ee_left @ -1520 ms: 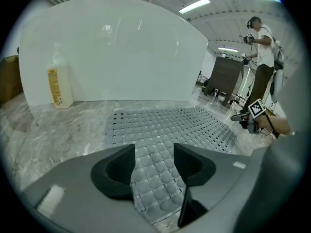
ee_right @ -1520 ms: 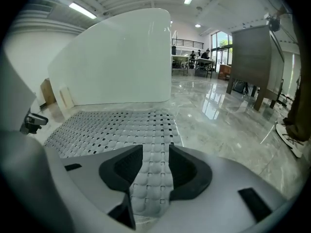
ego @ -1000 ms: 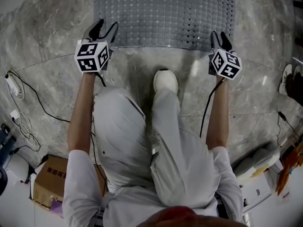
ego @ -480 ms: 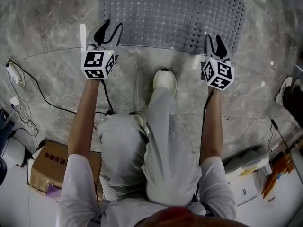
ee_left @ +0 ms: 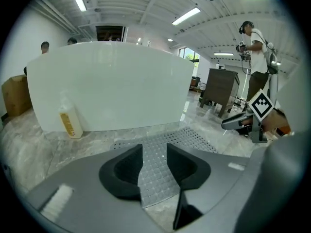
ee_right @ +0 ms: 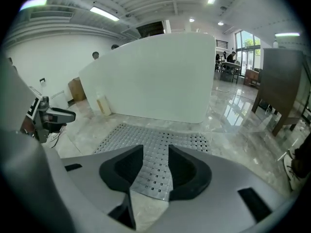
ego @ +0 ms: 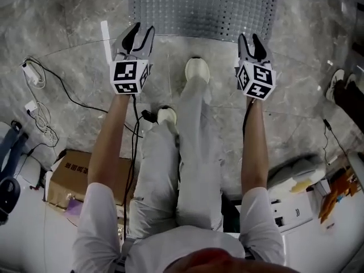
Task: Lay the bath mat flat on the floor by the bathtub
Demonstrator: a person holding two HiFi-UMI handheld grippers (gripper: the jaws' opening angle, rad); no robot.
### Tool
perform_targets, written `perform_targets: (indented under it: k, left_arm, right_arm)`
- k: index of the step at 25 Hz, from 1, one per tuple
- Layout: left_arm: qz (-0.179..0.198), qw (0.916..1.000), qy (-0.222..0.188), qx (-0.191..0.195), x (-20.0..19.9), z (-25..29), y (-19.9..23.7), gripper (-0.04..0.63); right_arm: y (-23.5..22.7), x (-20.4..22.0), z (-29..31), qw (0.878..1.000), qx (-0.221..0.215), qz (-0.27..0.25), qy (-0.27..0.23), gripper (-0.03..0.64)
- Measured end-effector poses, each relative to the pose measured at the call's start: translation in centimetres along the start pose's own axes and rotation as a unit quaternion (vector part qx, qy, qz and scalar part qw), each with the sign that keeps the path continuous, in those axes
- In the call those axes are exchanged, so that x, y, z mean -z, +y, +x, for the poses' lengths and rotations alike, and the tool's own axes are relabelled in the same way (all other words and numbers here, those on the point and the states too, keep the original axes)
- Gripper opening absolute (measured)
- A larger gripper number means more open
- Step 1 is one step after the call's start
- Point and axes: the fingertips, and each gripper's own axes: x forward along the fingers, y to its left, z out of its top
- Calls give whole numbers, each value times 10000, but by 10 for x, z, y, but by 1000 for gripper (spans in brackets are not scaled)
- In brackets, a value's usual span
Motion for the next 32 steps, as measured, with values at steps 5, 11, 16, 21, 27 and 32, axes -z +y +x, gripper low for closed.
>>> perform_targets:
  k: [5, 11, 16, 21, 27, 32]
  left_arm:
    - [127, 9999, -33, 3, -67, -68, -21, 150]
    - [6, 9998, -211, 27, -151, -161, -46, 144]
    - [79, 9990, -434, -11, -220, -238, -78, 129]
    - [377, 9957, -842, 19, -304, -327, -106, 111]
    - [578, 9855, -1592, 144, -389, -452, -133, 94]
    - [1011, 9720, -2114, 160, -439, -541, -152, 74]
  right_arm:
    - [18, -48, -78, 10000, -8, 10, 27, 164]
    - [43, -111, -178, 9996, 7, 254, -100, 164]
    - [77, -167, -258, 9979, -197, 552, -271, 164]
    - [124, -255, -349, 9957, -422, 394, -718, 164]
    - [197, -350, -470, 9868, -700, -246, -1443, 175]
    - [240, -411, -565, 9706, -721, -737, -2176, 164]
